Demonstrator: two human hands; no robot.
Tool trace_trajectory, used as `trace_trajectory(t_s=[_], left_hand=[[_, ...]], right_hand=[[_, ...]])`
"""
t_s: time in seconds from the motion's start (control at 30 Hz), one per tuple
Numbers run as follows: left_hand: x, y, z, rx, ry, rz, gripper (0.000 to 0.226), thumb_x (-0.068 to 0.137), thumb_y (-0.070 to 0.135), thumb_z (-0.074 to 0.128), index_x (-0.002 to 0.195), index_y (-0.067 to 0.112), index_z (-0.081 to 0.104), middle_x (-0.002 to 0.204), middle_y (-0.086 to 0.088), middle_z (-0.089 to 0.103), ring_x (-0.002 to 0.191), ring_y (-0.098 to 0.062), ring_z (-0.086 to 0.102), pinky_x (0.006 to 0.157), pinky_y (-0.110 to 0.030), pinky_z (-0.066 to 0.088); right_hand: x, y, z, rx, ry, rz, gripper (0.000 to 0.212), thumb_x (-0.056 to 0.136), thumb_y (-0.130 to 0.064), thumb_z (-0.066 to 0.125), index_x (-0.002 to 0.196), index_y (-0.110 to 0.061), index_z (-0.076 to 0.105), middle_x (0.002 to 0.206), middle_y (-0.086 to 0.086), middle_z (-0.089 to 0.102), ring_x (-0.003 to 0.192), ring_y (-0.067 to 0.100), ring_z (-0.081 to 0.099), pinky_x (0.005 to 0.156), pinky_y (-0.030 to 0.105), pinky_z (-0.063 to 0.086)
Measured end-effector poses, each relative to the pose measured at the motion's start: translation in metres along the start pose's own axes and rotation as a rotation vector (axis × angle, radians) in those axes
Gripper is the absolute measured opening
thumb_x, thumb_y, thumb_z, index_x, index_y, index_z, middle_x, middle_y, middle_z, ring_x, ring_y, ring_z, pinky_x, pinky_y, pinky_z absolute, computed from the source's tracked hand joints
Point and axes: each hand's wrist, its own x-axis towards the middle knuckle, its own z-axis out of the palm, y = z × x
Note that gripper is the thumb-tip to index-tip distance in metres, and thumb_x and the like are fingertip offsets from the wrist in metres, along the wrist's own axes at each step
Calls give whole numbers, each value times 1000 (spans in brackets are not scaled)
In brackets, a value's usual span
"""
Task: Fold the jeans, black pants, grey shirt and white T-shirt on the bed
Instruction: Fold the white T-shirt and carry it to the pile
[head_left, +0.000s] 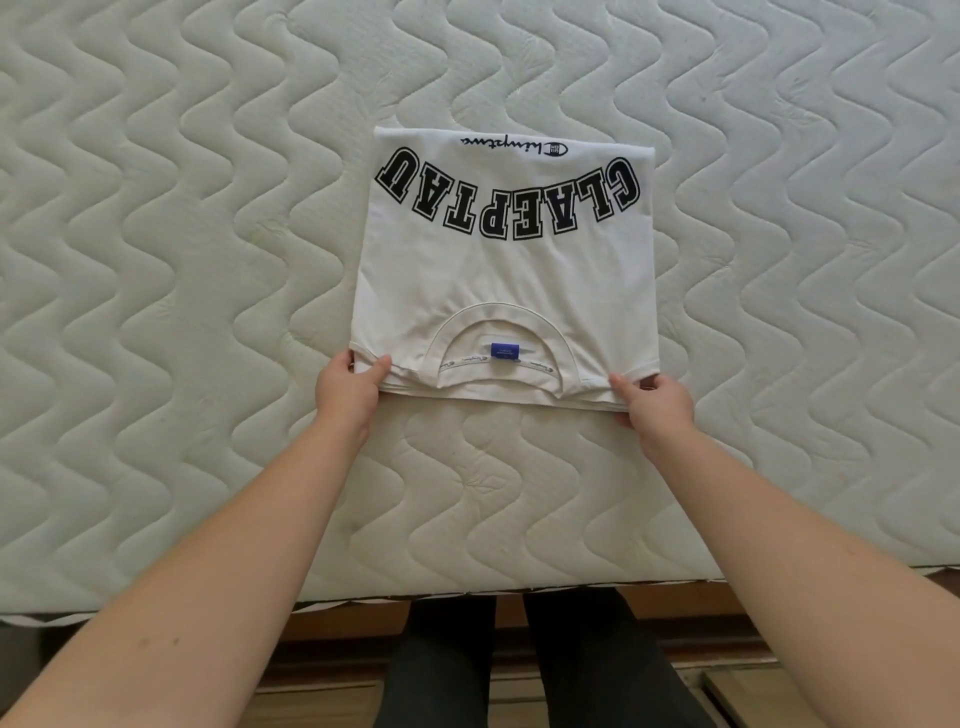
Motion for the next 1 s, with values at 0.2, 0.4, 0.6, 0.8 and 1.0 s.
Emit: trace_trajectory(t_s=[0.2, 0.4, 0.6, 0.8, 1.0], left_hand=[[-6, 8, -14, -73, 14, -26, 35, 85, 10, 72, 120, 6, 63, 115, -9, 69, 101, -21, 65, 93, -37, 53], [5, 26, -31, -100, 50, 29, 20, 84, 10, 73, 102, 14, 66, 97, -6, 69, 88, -20, 64, 84, -38, 54], [26, 57, -47, -138, 25, 44, 14, 83, 12, 75, 86, 19, 63, 88, -1, 66, 83, -18, 62, 86, -41, 55], [54, 88, -59, -122, 11, 100, 15, 83, 11, 74, 88, 20, 64, 90, 4, 68, 84, -14, 64, 80, -32, 56], [85, 98, -66, -87, -95, 71, 31, 89, 11, 68, 119, 10, 63, 112, -5, 69, 100, -19, 67, 89, -33, 54]], right_hand=[[-40, 27, 23, 95, 18, 129, 23, 82, -29, 77, 94, -13, 67, 94, 6, 68, 91, 30, 66, 81, 47, 57], [-88, 49, 60, 300, -13, 334, 15, 83, -23, 78, 83, -15, 65, 93, 3, 65, 80, 20, 63, 62, 32, 55], [-133, 53, 106, 409, -73, 485, 16, 85, -21, 75, 85, -13, 61, 95, 3, 62, 83, 19, 60, 64, 30, 53], [-172, 50, 158, 486, -146, 592, 17, 85, -24, 75, 87, -13, 62, 96, 5, 66, 79, 20, 60, 64, 29, 51], [-196, 28, 197, 291, -276, 708, 18, 92, -32, 65, 97, -15, 62, 90, 1, 66, 75, 16, 59, 63, 29, 45]])
